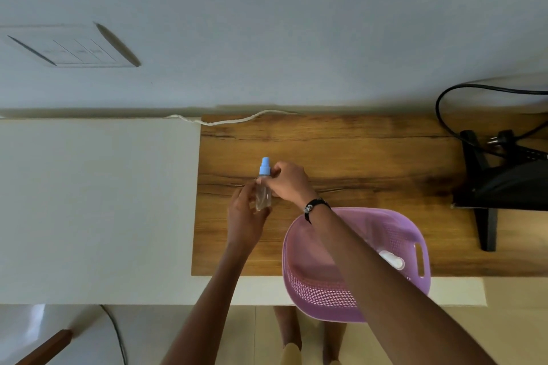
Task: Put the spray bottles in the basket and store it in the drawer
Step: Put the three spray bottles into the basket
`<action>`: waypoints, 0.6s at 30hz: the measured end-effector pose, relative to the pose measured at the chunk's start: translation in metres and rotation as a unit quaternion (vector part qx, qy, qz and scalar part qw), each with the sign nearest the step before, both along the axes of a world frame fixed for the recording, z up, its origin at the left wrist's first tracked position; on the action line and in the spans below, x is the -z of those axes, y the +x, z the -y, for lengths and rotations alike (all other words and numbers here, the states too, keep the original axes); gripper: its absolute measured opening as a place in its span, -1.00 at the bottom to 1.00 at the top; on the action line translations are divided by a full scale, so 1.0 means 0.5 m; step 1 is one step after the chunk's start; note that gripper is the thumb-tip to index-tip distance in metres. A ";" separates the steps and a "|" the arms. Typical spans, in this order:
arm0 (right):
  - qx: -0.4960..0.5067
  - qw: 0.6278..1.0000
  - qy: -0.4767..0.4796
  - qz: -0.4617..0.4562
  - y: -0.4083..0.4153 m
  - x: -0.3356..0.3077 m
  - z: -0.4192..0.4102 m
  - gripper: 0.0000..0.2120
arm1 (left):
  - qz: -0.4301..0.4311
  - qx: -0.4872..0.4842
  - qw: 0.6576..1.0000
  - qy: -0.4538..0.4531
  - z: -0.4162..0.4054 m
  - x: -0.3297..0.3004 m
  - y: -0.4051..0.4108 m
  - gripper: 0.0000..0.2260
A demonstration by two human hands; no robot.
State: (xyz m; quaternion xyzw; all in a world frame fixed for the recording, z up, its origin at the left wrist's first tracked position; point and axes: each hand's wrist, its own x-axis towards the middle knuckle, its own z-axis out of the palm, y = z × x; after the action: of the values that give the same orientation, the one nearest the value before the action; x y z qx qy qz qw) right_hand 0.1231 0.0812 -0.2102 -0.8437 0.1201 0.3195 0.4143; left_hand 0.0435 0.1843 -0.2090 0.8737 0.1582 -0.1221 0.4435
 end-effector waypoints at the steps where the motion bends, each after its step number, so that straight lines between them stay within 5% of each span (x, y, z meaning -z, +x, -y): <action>1: 0.006 1.000 0.013 0.001 0.001 -0.002 0.004 -0.66 | 0.008 -0.007 1.000 -0.005 0.001 -0.005 0.001 -0.47; 11: 0.018 0.987 0.095 0.127 -0.020 -0.185 0.096 -0.66 | 0.111 -0.072 0.986 -0.100 0.060 -0.156 0.009 -0.53; 18: -0.065 0.968 0.120 0.212 -0.105 -0.283 0.199 -0.69 | 0.133 -0.042 0.981 -0.132 0.121 -0.235 -0.070 -0.57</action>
State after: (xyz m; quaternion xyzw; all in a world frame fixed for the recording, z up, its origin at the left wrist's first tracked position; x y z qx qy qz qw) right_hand 0.0705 -0.0182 -0.0684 -0.8422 -0.0648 0.1720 0.5068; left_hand 0.0086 0.1238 -0.0914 0.8083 0.1167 -0.0059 0.5770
